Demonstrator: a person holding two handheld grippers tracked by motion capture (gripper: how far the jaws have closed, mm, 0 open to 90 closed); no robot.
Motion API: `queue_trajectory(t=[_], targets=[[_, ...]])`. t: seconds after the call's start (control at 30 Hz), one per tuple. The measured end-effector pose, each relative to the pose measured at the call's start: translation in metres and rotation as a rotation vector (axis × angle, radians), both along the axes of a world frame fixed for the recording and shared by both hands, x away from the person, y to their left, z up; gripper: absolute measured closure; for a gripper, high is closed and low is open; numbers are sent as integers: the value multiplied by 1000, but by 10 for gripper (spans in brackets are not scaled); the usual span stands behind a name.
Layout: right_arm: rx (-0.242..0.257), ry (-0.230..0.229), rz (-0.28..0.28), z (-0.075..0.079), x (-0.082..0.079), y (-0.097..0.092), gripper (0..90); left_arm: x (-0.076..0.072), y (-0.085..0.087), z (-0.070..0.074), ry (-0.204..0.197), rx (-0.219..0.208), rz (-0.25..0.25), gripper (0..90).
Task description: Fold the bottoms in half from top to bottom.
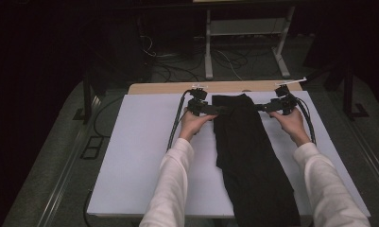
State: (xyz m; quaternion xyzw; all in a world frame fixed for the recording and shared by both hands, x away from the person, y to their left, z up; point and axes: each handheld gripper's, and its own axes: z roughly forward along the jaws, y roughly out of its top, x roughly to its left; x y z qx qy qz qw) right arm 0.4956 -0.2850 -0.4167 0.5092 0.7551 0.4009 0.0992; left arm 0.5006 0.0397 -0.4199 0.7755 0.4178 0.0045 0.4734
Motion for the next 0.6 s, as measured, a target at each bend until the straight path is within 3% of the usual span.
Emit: queue_trajectory(t=[0.17,0.33,0.6], targets=[[-11,30,-12,-5,4,-2,0,4,2,-10,38,-19,19,54],[24,62,-16,-9,7,-8,74,6,4,-17,61,5,28,85],[20,116,9,-18,9,-9,191,6,7,-29,89,-18,45,142]])
